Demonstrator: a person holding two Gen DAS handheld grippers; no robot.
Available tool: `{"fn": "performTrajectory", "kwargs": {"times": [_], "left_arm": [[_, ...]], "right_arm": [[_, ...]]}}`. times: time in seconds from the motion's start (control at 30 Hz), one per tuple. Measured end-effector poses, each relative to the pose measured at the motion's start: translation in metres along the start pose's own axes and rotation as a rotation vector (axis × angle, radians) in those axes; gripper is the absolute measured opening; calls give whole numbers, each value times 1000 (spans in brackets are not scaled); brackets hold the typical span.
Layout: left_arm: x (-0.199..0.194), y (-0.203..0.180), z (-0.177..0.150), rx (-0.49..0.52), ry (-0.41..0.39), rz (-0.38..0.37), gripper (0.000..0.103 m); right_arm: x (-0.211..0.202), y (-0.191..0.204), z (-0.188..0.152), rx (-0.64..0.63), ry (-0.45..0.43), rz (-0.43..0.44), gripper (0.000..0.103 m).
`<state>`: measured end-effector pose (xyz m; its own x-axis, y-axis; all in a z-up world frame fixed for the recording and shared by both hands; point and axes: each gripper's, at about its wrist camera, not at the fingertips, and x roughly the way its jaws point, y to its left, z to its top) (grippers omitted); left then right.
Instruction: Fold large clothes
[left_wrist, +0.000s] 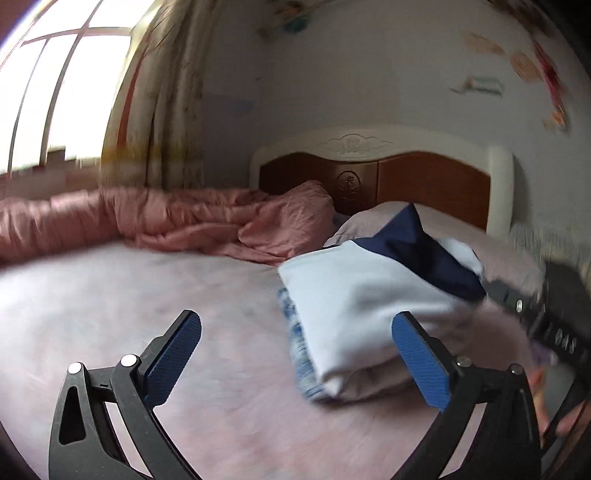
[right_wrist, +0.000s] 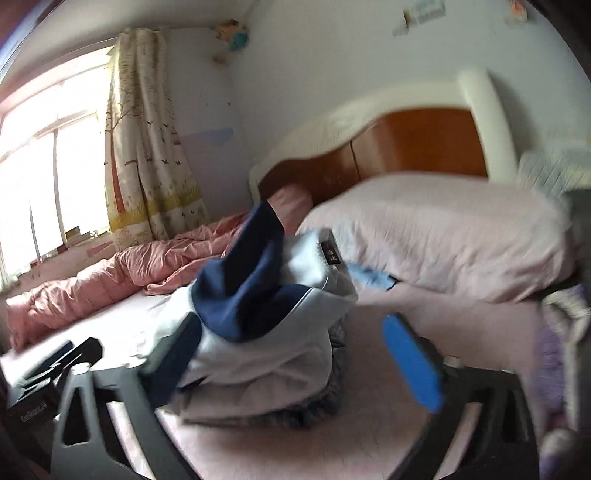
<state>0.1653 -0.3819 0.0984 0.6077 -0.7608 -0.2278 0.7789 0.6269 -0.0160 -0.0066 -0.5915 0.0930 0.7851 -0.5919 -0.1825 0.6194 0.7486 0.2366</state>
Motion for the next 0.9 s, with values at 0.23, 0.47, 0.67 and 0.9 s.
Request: {"fn": "performTrajectory", "kwargs": {"times": [0.23,0.47,0.67,0.9], "left_arm": [[-87,50,-16,32,-73,142,103],[-83,57,-47,31,-51,339,103],[-99,69,-49,-3,-97,303,103],[-98,75,-47,-23,-94,274,103]], "right_arm": [[-54,62,4,-120,-44,22,103],[-38,128,-52,-289,50,7,103],[-43,149,-65,-394,13,-51,103],[-38,134,-57,-326,28,-54,103]]}}
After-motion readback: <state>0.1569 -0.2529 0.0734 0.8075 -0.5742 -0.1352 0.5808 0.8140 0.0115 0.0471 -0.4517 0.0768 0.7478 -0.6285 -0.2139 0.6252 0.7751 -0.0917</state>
